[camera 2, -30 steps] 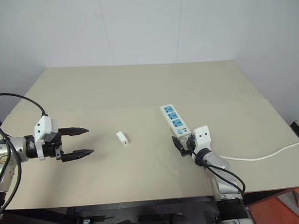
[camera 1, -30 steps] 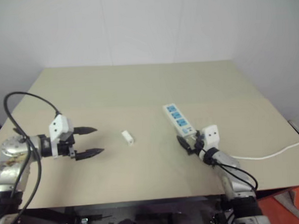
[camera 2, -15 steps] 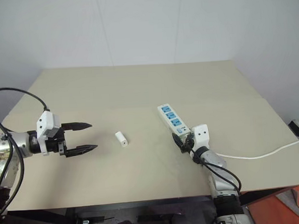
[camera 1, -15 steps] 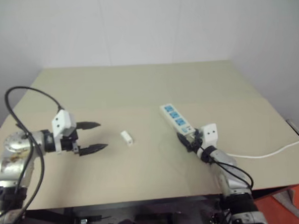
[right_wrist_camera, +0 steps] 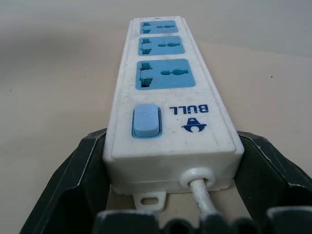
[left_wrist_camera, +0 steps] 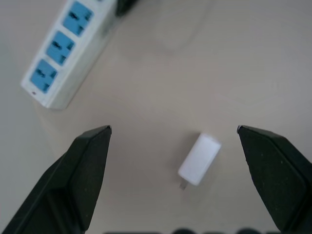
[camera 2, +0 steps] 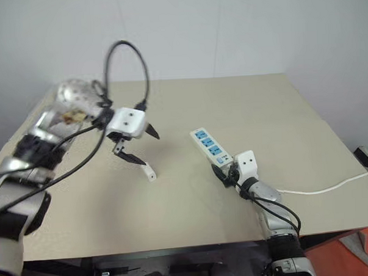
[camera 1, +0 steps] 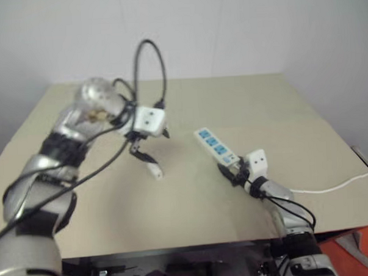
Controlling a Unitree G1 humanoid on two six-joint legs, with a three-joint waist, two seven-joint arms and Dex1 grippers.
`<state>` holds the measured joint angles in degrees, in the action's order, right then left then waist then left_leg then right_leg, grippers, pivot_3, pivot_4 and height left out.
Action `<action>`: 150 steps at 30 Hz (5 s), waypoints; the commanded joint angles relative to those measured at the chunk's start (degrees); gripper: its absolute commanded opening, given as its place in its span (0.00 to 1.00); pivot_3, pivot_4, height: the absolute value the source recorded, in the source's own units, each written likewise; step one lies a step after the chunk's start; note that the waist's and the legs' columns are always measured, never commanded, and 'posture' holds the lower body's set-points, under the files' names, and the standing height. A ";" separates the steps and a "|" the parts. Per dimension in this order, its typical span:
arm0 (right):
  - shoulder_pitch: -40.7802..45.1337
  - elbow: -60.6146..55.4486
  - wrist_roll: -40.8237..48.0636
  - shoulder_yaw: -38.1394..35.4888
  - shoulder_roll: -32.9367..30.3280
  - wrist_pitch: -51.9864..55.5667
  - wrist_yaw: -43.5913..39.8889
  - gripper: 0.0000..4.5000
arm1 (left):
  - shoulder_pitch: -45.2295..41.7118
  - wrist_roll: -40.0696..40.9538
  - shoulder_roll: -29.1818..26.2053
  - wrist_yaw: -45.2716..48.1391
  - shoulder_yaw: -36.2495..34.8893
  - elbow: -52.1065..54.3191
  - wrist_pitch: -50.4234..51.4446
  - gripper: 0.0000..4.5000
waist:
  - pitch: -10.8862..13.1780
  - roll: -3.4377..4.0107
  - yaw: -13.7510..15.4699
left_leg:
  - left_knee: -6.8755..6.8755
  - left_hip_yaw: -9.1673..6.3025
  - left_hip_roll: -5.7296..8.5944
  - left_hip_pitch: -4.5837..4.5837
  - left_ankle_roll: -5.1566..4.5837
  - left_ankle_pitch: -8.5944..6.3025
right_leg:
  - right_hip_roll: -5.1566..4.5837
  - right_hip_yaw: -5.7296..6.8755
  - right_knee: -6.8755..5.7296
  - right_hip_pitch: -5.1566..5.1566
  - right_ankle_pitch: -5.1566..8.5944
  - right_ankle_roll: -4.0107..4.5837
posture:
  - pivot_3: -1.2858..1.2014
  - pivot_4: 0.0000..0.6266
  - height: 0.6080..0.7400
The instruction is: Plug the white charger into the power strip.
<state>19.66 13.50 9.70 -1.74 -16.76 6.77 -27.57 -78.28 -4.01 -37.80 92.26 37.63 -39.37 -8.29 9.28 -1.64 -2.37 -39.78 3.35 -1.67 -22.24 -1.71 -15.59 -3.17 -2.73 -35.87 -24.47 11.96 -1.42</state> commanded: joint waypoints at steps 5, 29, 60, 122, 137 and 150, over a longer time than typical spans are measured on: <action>-0.64 -0.61 0.32 -0.96 -1.17 0.86 -0.15 0.76 | -8.34 1.32 6.02 0.24 11.53 -15.90 -17.61 1.00 | 0.04 -0.06 0.08 | -0.05 -0.01 0.00 -0.13 -0.01 0.00 | -0.04 -0.01 -0.01 -0.09 0.00 -0.02 | 0.52 0.24 1.00; -1.90 -1.94 0.93 -0.70 -0.72 1.90 0.40 0.76 | -7.60 -7.79 13.29 0.24 24.04 -25.49 -38.97 1.00 | 0.08 -0.12 0.31 | -0.09 -0.10 0.02 -0.23 -0.03 -0.01 | -0.04 -0.01 0.01 -0.13 0.00 -0.05 | 0.52 0.24 1.00; -4.62 -3.72 0.52 -0.89 -0.45 2.44 1.80 0.76 | -3.75 -29.93 19.03 -8.38 14.64 -27.55 -40.79 0.80 | 0.08 -0.13 1.51 | -0.12 -0.13 0.03 -0.27 -0.04 -0.02 | -0.05 0.04 0.00 -0.13 0.00 -0.06 | 0.52 0.24 1.00; 22.89 36.33 -2.94 14.22 -2.18 -18.80 -53.90 0.76 | 36.23 30.78 10.95 -2.38 -33.66 14.22 25.59 0.23 | 0.09 -0.01 -0.15 | -0.20 -0.49 -0.01 0.25 0.05 0.03 | -0.08 0.12 -0.30 0.21 -0.09 0.00 | 0.52 0.24 1.00; 22.27 37.64 -4.57 14.69 -1.40 -22.47 -52.65 0.76 | 33.70 26.28 15.14 -1.56 -32.93 3.57 20.67 0.23 | 0.06 -0.01 -0.34 | -0.19 -0.32 -0.03 0.39 0.05 0.03 | -0.07 0.07 -0.34 0.28 -0.10 0.02 | 0.52 0.24 1.00; 22.08 38.84 -5.37 14.90 -0.43 -25.12 -51.61 0.76 | 34.36 25.11 15.87 -1.47 -32.61 2.02 19.65 0.23 | -0.01 -0.02 -0.66 | -0.12 -0.39 -0.06 0.54 0.05 0.03 | -0.05 0.01 -0.35 0.35 -0.10 0.03 | 0.52 0.24 1.00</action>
<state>42.83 50.69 7.48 11.60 -17.52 -18.44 -80.43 -43.24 21.59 -22.15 90.82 5.29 -36.99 12.42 9.27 -1.66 -3.03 -39.90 2.95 -1.73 -21.67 -1.66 -15.56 -3.22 -2.73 -36.22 -24.12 11.86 -1.39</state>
